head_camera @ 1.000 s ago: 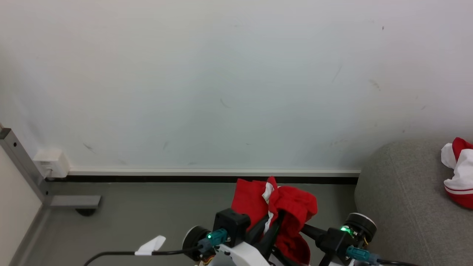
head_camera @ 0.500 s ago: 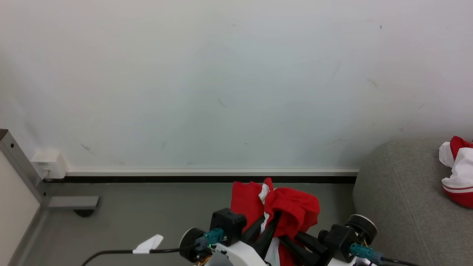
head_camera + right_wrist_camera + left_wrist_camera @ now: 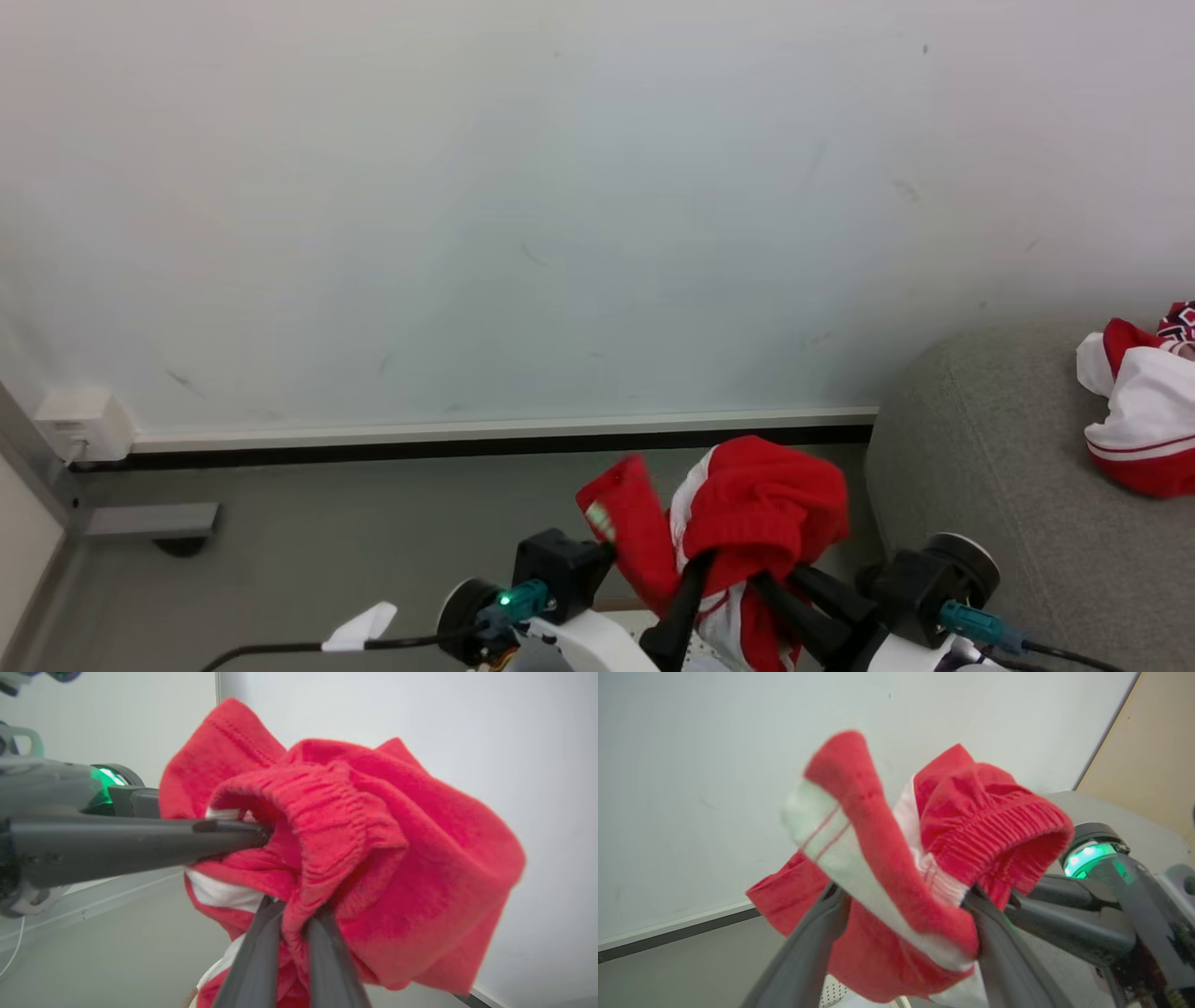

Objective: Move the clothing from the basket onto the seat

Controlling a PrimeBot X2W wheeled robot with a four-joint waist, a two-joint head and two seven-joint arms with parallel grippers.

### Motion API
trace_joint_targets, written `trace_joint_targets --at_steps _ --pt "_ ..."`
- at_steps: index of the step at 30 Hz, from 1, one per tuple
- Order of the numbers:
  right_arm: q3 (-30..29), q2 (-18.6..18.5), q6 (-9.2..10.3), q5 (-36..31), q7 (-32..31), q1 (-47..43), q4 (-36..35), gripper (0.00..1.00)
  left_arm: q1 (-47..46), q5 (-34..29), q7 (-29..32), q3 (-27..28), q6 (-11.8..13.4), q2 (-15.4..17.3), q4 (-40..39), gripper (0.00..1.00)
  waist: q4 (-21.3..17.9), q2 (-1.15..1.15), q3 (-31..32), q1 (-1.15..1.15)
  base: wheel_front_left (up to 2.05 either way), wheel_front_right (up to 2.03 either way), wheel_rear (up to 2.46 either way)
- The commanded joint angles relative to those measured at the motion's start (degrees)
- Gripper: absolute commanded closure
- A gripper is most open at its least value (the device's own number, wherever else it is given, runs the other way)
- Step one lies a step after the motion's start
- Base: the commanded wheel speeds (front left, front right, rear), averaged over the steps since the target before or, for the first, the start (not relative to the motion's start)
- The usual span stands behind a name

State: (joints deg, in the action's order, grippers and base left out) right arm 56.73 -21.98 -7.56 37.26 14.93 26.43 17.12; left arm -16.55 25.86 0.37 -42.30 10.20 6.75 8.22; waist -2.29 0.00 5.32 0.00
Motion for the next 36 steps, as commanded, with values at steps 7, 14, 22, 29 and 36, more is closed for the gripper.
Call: trace_joint_targets --at_steps 7,14,22,29,36 --pt "-3.75 -2.42 0.15 -0.57 0.36 -1.18 -1.12 1.0 0.41 -0.16 -0.91 -0.02 0.15 1.09 1.29 0.0 -4.66 0.0 -1.5 0.0 0.0 0.0 0.0" --pt "-8.05 -4.95 0.14 0.05 0.33 -2.55 -1.86 1.0 -0.19 -0.01 -1.83 -0.05 0.13 1.15 2.14 0.0 -10.38 0.0 -2.79 0.0 0.0 0.0 0.0" --pt "-13.07 -7.56 0.14 -0.92 0.31 -4.49 -3.18 1.0 -0.96 -0.4 -2.62 -0.18 0.33 1.19 2.58 0.0 -16.79 0.0 -3.57 0.0 0.0 0.0 0.0" --pt "-17.22 -9.59 0.14 -1.53 0.3 -6.92 -4.35 1.0 -1.71 -0.3 -2.98 -0.5 0.18 0.84 2.63 0.0 -21.68 0.0 -3.96 0.0 0.0 0.0 0.0" --pt "-20.43 -10.54 0.14 -2.31 0.31 -8.9 -5.43 1.0 -2.18 -0.05 -2.79 -1.28 -0.08 0.59 1.85 0.0 -24.58 0.0 -4.12 0.0 0.0 0.0 0.0"
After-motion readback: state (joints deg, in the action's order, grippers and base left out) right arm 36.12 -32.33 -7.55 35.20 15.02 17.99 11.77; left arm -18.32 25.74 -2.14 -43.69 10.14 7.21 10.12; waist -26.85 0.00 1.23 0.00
